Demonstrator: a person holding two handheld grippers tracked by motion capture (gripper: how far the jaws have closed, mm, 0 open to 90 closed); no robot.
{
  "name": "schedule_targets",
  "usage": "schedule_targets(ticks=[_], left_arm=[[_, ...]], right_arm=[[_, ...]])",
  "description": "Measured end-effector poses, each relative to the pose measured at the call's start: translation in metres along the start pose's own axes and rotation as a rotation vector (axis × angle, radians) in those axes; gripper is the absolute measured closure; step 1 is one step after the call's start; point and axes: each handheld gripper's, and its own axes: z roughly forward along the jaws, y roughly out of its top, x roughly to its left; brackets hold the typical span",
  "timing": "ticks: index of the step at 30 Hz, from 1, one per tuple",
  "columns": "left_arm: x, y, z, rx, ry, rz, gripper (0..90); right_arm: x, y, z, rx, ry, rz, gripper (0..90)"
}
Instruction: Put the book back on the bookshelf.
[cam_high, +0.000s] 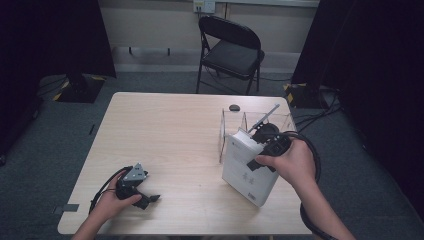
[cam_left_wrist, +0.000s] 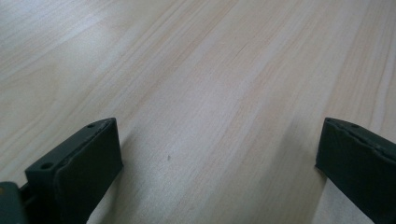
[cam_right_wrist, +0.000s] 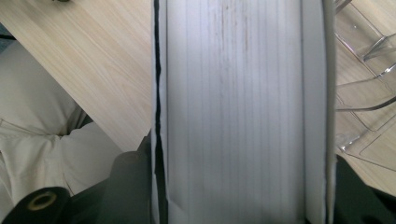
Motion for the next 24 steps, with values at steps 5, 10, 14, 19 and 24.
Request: schedule_targets(ticks=[5, 10, 14, 19, 24], left_arm=[[0.000, 0.000, 0.000, 0.000, 0.000, 0.000, 0.0], [0.000, 0.000, 0.000, 0.000, 0.000, 0.000, 0.0], [0.000, 0.000, 0.000, 0.000, 0.000, 0.000, 0.0], [0.000, 0.000, 0.000, 0.000, 0.000, 0.001, 0.0], [0.000, 0.000, 0.000, 0.000, 0.000, 0.000, 0.0]], right_arm=[[-0.004, -0.006, -0.001, -0.011, 0.005, 0.021, 51.9], [-0.007, -0.010, -0.004, 0.005, 0.005, 0.024, 51.9], [-0.010, -0.015, -0.007, 0.012, -0.005, 0.034, 51.9], [-0.014, -0.022, -0.009, 0.015, -0.013, 0.048, 51.9], [-0.017, -0.028, -0.010, 0.024, -0.022, 0.064, 51.9]])
